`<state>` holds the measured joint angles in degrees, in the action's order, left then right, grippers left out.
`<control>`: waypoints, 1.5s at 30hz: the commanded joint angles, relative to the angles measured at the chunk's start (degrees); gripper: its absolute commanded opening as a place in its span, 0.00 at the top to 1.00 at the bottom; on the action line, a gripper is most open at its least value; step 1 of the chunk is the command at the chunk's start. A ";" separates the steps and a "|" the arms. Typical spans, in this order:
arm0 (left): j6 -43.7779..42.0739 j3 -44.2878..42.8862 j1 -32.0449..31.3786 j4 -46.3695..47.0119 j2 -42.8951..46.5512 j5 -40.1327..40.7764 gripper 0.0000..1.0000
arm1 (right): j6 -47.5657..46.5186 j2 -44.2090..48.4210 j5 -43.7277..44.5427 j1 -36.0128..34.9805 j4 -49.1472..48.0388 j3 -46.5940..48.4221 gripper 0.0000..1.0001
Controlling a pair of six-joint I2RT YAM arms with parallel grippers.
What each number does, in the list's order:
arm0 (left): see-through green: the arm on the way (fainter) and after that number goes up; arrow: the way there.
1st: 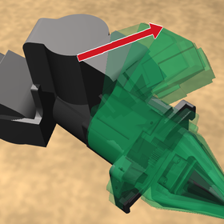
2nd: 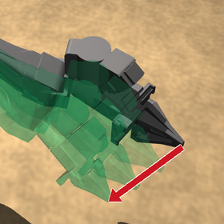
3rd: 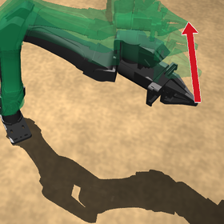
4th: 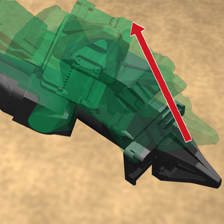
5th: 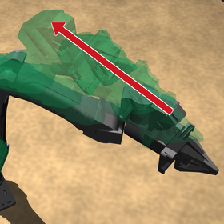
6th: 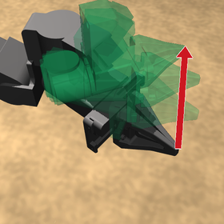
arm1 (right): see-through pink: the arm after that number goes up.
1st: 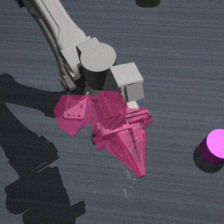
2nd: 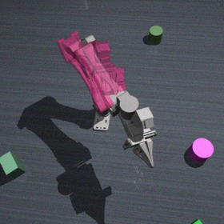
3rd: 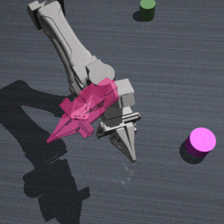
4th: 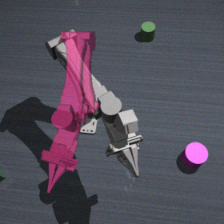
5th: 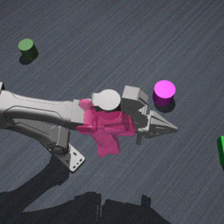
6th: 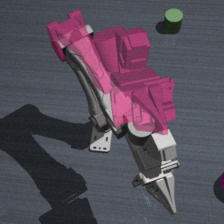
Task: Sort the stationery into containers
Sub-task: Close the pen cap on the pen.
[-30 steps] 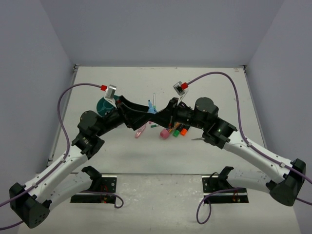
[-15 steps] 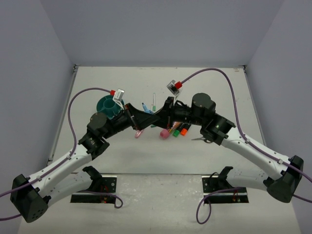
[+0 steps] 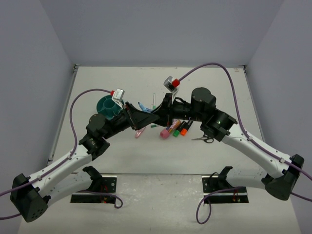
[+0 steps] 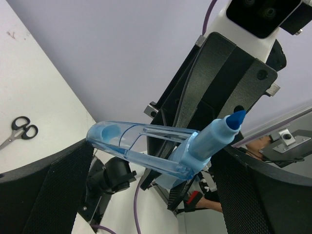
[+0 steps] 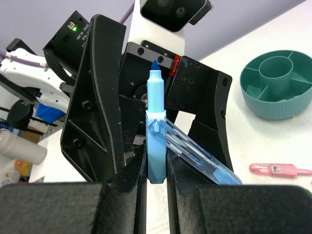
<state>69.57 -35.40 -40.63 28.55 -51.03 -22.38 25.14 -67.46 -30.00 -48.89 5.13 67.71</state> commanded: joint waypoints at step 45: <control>-13.82 -1.02 -0.43 4.74 1.89 -0.13 0.83 | 4.39 6.53 0.30 -0.42 -3.92 -10.36 1.00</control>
<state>56.10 -36.24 -40.96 27.31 -48.89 -19.70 28.77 -59.92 -31.16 -49.35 2.12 53.80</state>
